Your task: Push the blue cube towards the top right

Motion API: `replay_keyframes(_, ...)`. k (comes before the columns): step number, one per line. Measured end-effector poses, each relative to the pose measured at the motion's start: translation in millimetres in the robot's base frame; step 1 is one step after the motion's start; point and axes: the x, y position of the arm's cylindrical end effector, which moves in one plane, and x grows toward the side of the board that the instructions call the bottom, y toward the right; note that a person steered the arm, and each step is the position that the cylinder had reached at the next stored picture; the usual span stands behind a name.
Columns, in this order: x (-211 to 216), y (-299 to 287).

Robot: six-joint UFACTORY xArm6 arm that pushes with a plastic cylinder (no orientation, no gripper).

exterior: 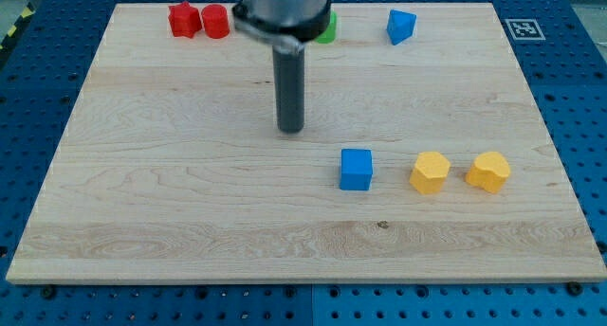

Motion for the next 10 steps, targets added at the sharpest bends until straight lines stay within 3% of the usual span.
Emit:
replay_keyframes(1, 73, 17)
replay_keyframes(2, 97, 46)
replay_keyframes(7, -9, 129)
replay_keyframes(8, -29, 131)
replay_keyframes(10, -5, 66)
